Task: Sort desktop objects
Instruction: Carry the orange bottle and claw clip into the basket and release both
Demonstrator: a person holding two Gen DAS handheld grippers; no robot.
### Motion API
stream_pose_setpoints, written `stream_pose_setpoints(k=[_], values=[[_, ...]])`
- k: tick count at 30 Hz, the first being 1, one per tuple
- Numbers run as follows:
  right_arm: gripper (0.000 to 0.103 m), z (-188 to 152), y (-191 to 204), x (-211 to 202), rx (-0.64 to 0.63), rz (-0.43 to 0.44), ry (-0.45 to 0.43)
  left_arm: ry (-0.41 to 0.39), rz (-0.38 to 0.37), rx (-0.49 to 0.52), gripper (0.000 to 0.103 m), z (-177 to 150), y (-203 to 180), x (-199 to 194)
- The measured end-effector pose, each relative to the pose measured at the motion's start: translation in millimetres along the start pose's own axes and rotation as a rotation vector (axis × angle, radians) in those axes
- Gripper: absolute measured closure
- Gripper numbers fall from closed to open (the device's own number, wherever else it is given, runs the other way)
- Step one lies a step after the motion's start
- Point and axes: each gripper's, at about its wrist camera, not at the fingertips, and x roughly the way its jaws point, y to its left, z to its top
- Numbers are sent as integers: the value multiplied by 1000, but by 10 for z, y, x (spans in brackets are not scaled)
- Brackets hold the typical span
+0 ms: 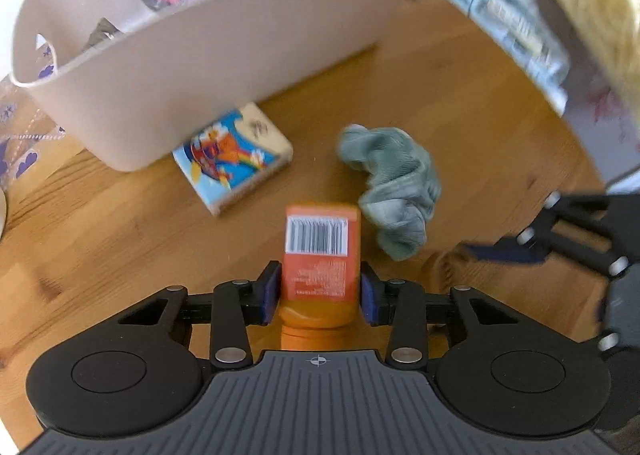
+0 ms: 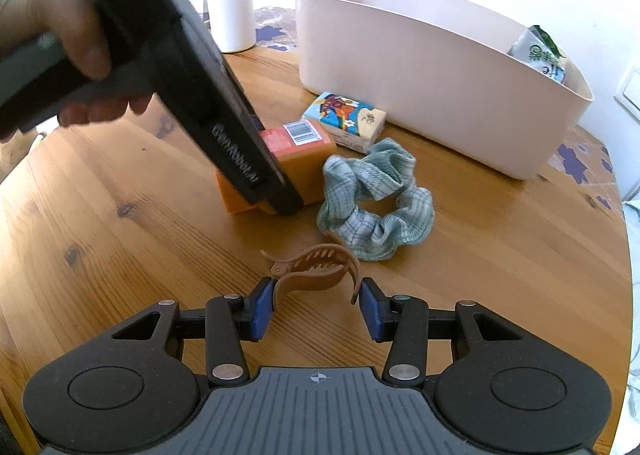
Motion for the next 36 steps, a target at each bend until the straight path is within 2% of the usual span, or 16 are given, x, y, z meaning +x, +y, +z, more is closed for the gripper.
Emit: stream_pose_setpoints(k=[9, 11, 13, 20, 25, 30, 36], values=[[60, -50, -82, -190, 8, -5, -37, -22, -18, -5, 64, -93, 52, -66], [60, -126, -357, -311, 8, -3, -50, -33, -23, -26, 64, -96, 78, -123], [60, -66, -408, -366, 11, -7, -64, -41, -41, -58, 64, -126, 135, -202], [60, 255, -512, -587, -1, -31, -117, -74, -34, -80, 64, -220, 268, -451], [60, 506, -694, -653, -11, -51, -173, -134, -57, -89, 64, -217, 380, -798], [60, 823, -957, -811, -1, -97, -262, -218, -61, -102, 64, -68, 511, -1154], [60, 1217, -1244, -861, -33, -137, -321, -325, -38, -136, 64, 281, 681, -1475]])
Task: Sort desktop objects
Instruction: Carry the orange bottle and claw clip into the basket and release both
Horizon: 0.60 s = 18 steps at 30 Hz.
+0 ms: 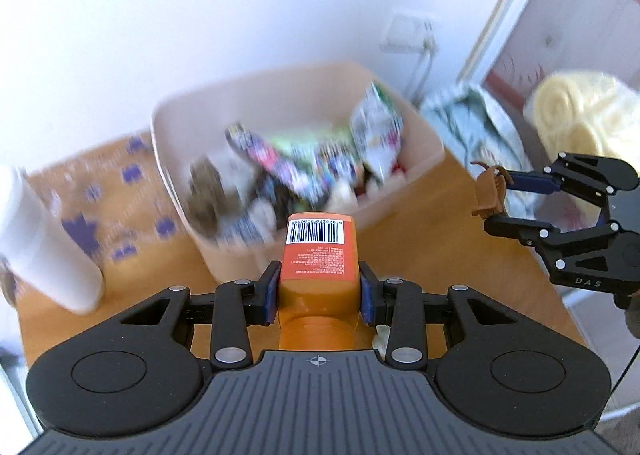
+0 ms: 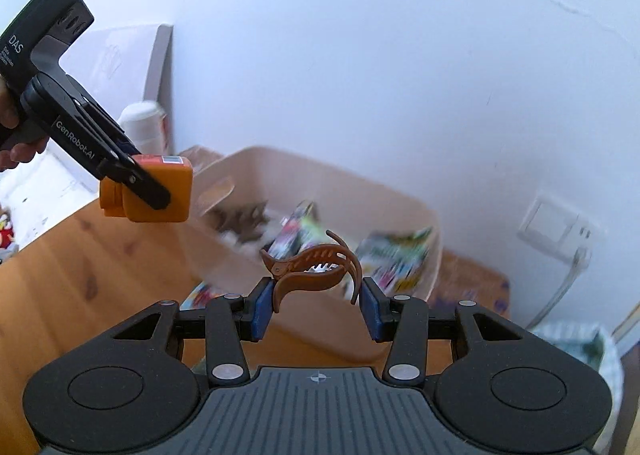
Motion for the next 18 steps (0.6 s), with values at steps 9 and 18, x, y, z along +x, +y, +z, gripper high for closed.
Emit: stream_pose_setpoints(k=[9, 18], values=[[60, 325, -353, 448, 8, -34, -3, -90, 61, -41, 64, 638, 153, 136], [60, 250, -477, 1026, 37, -82, 95, -30, 146, -67, 64, 858, 144, 693]])
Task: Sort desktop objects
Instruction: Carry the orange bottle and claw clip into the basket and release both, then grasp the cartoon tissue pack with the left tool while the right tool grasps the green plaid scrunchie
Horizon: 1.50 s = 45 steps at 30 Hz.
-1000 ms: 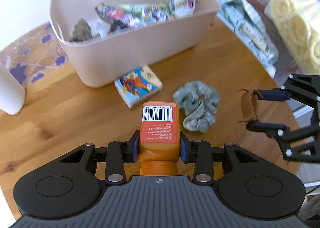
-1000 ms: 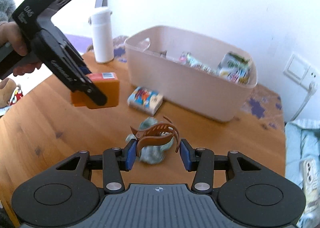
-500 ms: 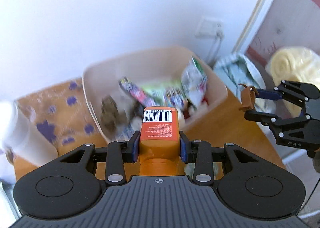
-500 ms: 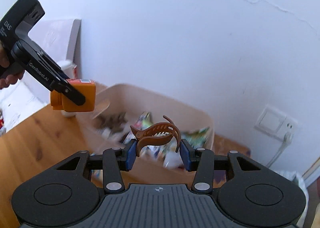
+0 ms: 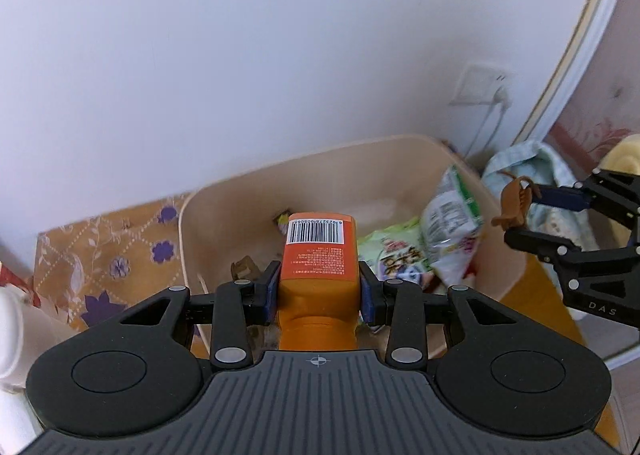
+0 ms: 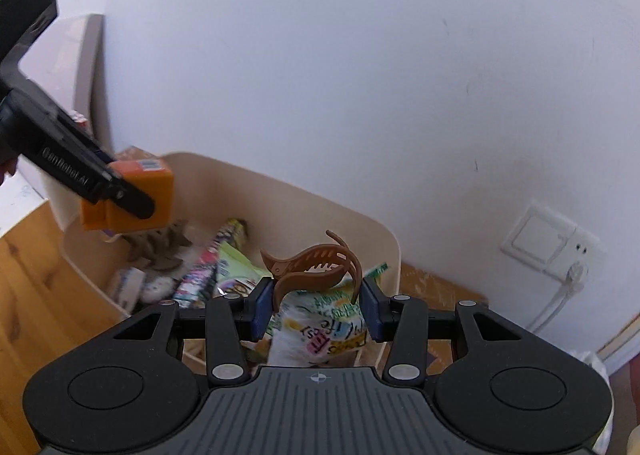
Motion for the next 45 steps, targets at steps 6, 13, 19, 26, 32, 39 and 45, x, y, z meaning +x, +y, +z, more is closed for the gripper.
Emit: stream_pose_setpoints(k=[6, 13, 19, 26, 32, 39, 45], values=[[60, -33, 54, 208, -32, -16, 39, 74, 61, -22, 64, -37, 3, 319], [60, -64, 191, 278, -88, -6, 78, 134, 141, -19, 64, -187, 32, 512], [39, -90, 261, 151, -102, 10, 53, 123, 134, -11, 58, -242, 32, 409], [25, -155, 291, -168, -81, 29, -13, 79, 60, -4, 38, -262, -41, 146], [15, -325, 238, -475, -13, 66, -67, 85, 18, 57, 37, -349, -91, -37], [6, -611, 312, -751, 41, 84, -64, 70, 11, 73, 37, -493, -50, -316], [5, -942, 603, -774, 27, 134, 20, 88, 6, 59, 33, -718, -37, -446]])
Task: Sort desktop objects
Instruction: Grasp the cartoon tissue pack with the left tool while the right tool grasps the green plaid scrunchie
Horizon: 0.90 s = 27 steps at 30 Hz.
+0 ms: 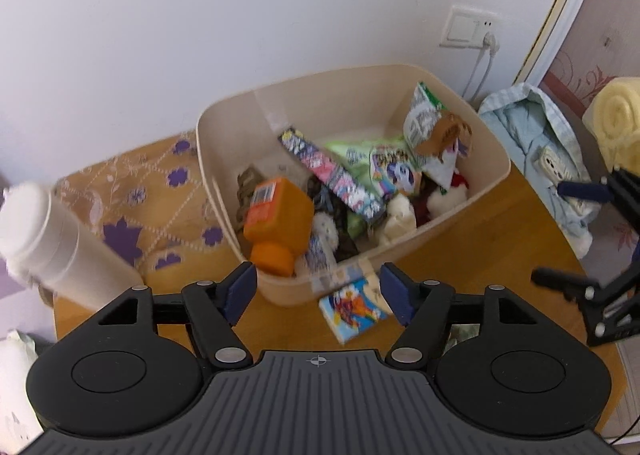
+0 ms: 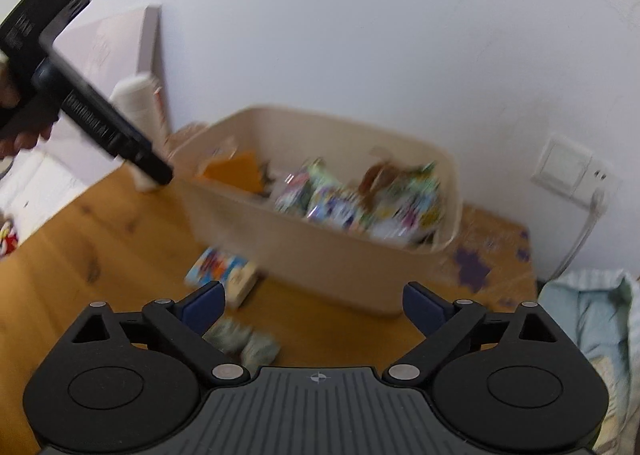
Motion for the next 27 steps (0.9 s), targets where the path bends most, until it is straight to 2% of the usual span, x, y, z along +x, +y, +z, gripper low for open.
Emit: stream_pose_setpoints(k=[8, 12, 18, 27], values=[[3, -363, 436, 301, 15, 56, 104, 99, 24, -57, 32, -429, -104, 247], [3, -522, 572, 532, 18, 35, 144, 119, 13, -126, 32, -638, -198, 393], [3, -617, 567, 754, 56, 26, 180, 138, 84, -187, 32, -857, -346, 606], [3, -596, 381, 978, 56, -50, 191, 143, 89, -280, 32, -864, -412, 840]])
